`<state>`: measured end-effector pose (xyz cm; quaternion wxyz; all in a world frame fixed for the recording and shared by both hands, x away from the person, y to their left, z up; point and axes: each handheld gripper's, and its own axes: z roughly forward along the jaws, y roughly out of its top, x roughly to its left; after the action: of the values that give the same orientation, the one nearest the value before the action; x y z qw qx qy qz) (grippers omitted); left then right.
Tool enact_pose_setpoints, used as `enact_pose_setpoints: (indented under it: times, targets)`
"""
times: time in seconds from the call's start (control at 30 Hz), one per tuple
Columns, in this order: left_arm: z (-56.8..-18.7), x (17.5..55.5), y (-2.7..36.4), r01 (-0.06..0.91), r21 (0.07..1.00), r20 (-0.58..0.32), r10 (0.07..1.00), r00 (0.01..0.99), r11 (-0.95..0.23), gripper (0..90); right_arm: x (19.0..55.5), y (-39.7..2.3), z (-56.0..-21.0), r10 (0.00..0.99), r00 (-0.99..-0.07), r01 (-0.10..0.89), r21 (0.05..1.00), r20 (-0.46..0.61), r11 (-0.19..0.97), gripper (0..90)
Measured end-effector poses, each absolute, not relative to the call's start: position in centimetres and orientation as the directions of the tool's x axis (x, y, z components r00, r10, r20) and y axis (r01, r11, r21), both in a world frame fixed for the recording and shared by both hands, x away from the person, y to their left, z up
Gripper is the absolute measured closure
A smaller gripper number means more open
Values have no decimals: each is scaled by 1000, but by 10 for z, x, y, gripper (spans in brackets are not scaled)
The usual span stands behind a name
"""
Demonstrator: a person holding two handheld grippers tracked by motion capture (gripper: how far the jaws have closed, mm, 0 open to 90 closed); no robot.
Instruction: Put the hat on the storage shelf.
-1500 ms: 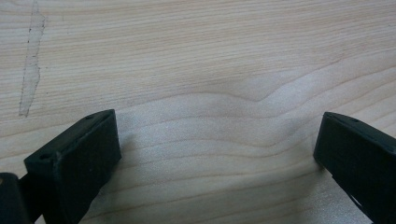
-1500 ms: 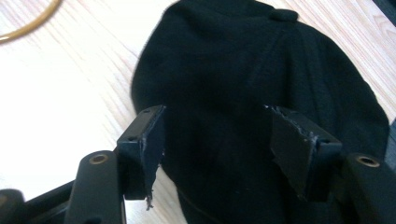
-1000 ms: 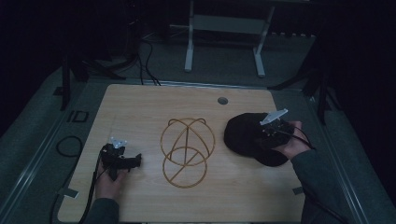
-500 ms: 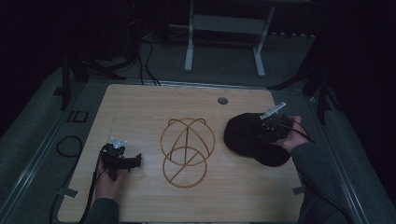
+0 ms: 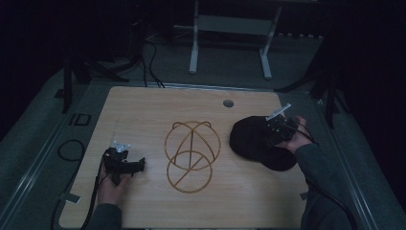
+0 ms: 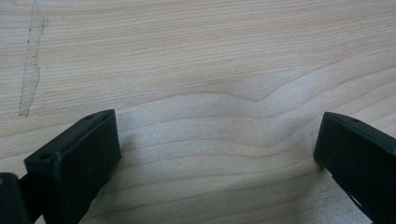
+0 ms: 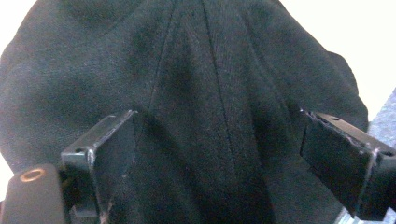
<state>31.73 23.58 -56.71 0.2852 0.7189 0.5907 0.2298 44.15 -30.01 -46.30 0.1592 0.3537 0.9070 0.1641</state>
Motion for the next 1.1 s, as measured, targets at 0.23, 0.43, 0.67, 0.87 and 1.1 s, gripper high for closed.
enact_pose_setpoints:
  times: [0.23,0.43,0.67,0.87,1.1]
  targets:
    - [-567,317,236,718,682,-6,981,196,-140,1,446,-302,-475,699,-695,613,368,-169,699,141]
    - [-567,317,236,718,682,-6,980,197,-140,1,449,-302,-477,707,-694,636,347,-134,689,416]
    - [-567,317,236,719,681,-6,981,196,-139,1,451,-301,-473,687,-719,641,283,-102,713,743]
    - [-567,317,236,719,680,-6,980,197,-141,1,452,-300,-468,661,-746,630,241,-76,738,852]
    - [-567,317,236,720,679,-5,980,198,-142,1,449,-299,-450,630,-771,600,231,-90,766,863]
